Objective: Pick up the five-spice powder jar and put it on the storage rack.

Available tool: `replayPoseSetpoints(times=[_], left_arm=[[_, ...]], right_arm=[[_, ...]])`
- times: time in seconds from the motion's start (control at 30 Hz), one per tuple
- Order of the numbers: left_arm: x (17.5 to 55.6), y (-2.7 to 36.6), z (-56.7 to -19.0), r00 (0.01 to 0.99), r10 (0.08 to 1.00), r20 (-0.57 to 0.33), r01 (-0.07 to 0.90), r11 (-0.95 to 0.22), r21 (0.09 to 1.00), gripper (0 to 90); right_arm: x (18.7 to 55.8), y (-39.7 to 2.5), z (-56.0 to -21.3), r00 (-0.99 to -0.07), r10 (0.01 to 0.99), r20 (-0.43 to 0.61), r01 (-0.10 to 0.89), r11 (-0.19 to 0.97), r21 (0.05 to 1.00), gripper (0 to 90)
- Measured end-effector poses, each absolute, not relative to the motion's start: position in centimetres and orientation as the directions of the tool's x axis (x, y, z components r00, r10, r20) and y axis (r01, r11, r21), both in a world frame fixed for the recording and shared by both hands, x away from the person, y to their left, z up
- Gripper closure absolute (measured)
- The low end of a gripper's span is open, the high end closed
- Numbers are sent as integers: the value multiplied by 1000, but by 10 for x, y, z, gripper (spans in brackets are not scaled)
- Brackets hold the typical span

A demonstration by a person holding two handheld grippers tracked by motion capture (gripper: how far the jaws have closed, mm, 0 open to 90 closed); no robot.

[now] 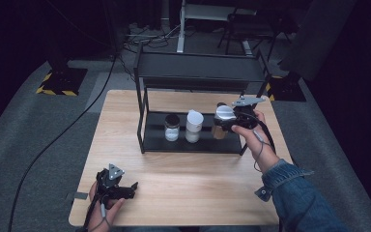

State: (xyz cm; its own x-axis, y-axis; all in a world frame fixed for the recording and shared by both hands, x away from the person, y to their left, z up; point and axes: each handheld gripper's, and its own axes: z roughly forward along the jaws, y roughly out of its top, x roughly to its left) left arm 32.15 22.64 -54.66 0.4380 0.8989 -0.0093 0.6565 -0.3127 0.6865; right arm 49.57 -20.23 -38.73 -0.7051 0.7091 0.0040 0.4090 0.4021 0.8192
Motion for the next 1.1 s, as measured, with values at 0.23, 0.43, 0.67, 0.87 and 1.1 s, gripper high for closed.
replayPoseSetpoints(times=[0.23,0.43,0.67,0.87,1.1], left_arm=[[321,226,-547,438,899,-9,656,-313,687,17],[321,226,-547,438,899,-9,656,-313,686,17],[321,226,-547,438,899,-9,657,-313,686,17],[321,226,-547,438,899,-9,657,-313,686,17],[321,226,-547,438,899,-9,657,-313,686,17]], right_arm=[[506,-198,-400,-704,710,0,419,416,807,302],[513,-196,-410,-698,716,5,433,416,800,302],[517,-193,-421,-695,719,12,452,424,785,302],[519,-191,-429,-696,718,15,461,430,776,302],[520,-189,-435,-696,718,15,467,436,769,302]])
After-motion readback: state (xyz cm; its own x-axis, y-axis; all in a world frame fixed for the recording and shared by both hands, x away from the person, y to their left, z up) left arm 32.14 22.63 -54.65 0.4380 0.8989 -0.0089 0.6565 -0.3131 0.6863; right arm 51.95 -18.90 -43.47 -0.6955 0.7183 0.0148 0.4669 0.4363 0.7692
